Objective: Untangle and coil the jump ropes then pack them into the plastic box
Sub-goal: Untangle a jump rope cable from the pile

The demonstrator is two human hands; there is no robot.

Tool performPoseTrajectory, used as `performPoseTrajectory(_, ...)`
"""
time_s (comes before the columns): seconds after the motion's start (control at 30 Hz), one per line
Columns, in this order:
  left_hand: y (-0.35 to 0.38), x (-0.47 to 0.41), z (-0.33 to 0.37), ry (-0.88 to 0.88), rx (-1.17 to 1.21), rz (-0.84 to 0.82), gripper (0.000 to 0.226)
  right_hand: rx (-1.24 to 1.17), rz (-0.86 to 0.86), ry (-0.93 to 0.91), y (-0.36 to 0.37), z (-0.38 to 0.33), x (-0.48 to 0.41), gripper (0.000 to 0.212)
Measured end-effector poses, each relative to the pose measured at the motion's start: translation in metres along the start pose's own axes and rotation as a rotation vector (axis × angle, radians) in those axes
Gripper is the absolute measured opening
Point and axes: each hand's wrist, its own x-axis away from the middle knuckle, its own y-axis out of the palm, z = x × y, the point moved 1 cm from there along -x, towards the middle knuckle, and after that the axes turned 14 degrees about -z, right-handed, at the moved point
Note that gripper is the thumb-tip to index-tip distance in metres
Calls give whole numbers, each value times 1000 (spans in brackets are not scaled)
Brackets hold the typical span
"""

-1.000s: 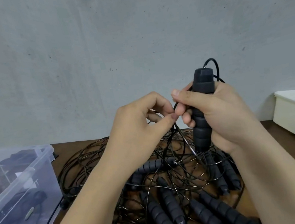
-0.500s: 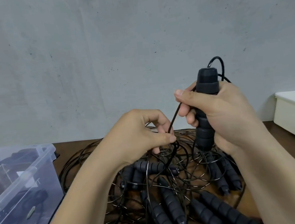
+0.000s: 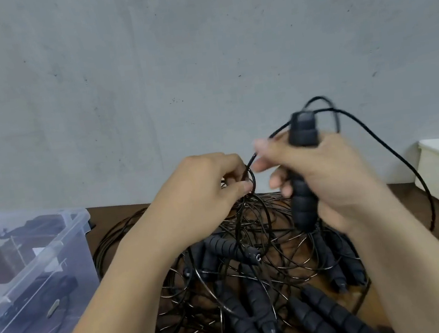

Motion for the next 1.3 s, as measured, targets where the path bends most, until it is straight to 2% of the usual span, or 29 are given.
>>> performPoseTrajectory(0.07,2,1,3,18,-36,-2,10,111,-49,32,7,8,-2,28)
performPoseTrajectory(0.2,3,2,7,41,-64,49,7,154,33,-27,7,10,-3,15)
performPoseTrajectory(0.37,8,-4,8,-142,-65,70,25,224,72,-45,15,12,0,12)
performPoseTrajectory(0.5,9,-5,-2,-270,1,52,18,83,219,-133,1,-6,5,13)
performPoseTrajectory(0.67,2,-4,-6,-301,-17,2,12,-66,272,-202,-17,-14,11,14)
performPoseTrajectory(0.8,2,-5,-6,-288,-85,-13,17,-146,329,-199,-20,-12,6,13)
performPoseTrajectory(0.93,2,-4,1,-185,-50,62,25,-56,154,-41,-10,-3,1,22)
performPoseTrajectory(1.03,6,-4,7,-112,-71,26,17,105,-7,29,6,7,-1,21)
performPoseTrajectory(1.13,9,-3,12,-87,-78,0,13,209,15,1,10,8,-1,15)
performPoseTrajectory(1.2,10,-3,13,-99,45,17,12,240,58,-17,9,6,1,15)
performPoseTrajectory(1.3,11,-3,10,-174,154,19,16,151,73,-73,10,-1,5,17)
